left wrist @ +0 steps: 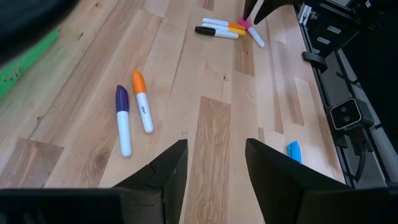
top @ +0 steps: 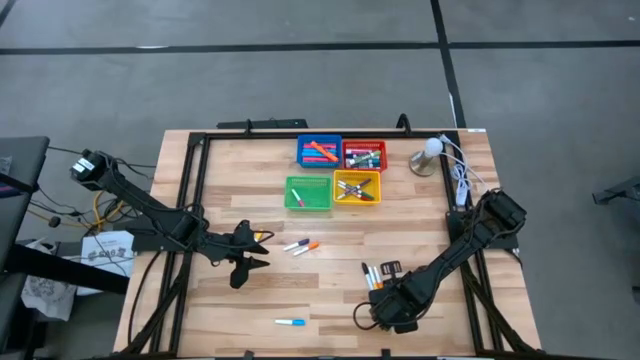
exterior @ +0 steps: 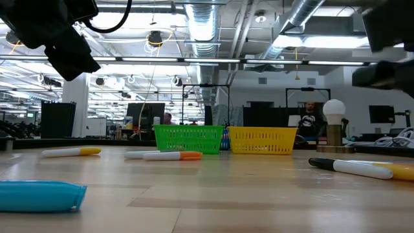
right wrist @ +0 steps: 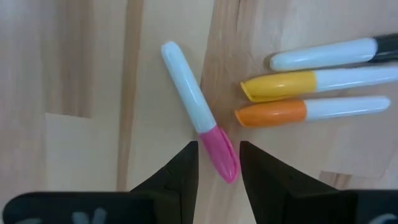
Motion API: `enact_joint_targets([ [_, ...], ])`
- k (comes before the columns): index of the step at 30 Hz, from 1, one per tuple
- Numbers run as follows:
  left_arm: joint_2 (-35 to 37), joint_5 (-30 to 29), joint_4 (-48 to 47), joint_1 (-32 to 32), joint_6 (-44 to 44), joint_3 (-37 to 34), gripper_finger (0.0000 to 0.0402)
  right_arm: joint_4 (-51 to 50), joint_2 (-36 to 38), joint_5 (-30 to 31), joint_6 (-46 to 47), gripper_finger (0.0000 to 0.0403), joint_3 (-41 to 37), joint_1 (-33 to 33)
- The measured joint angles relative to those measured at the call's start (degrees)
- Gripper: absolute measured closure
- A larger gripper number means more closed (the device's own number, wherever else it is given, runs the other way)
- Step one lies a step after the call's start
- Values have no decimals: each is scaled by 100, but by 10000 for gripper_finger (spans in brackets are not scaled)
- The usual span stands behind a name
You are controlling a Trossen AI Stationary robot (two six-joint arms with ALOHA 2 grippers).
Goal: Pick & Place Markers
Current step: Put the pink mini marker into the green bin
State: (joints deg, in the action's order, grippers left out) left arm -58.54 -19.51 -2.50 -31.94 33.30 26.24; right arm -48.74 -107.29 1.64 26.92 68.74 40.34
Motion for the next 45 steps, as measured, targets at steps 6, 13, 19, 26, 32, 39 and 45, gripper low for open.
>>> enact_joint_targets([
  [6, 0, 0, 2, 0, 6, 0, 241, 126, -422, -38, 12, 296, 22, 0],
  [13, 0, 0, 9, 0, 17, 0, 241, 101, -612, -170, 185, 296, 42, -2],
  [19, 0, 0, 33, 0, 17, 0, 241, 55, -554, -280, 397, 325, 59, 0],
  [26, 0, -22, 44, 0, 20, 0, 241, -97, -517, -337, 472, 378, 269, 2],
  [32, 0, -41, 96, 0, 17, 0, 241, -8, -548, -449, 471, 359, 539, 9],
  [39, -2, -75, 391, 0, 2, 0, 241, 129, -542, -503, 501, 378, 983, -33],
  [45, -2, -296, 1390, 0, -152, 0, 240, 443, -531, 254, 511, 378, 1534, -352],
])
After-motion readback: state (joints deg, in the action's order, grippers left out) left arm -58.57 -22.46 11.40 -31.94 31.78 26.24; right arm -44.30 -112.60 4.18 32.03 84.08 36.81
